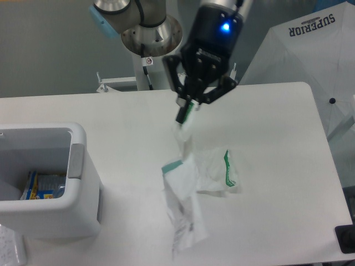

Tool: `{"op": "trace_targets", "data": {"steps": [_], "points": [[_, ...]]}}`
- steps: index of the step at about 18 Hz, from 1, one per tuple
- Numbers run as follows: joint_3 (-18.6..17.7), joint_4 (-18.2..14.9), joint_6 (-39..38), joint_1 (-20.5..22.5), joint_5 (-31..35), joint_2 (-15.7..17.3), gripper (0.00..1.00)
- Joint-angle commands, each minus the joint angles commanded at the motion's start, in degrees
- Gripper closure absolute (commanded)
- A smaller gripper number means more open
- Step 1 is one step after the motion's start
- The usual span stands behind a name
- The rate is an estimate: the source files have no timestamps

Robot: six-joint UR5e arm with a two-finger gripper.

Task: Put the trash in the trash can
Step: 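Carry the labeled bag up and over to the white bin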

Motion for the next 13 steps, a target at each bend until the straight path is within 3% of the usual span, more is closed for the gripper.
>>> {"op": "trace_targets", "data": {"steps": [6,9,13], "points": [[-7.8,-0.4,19.2,-2.9,0.0,6.4,0.97],[-9.4,-0.5,20.8,-4.7,0.0,8.0,0.97],[-8.8,-0.4,20.1,-7.5,0.0,6.4,0.97]]}}
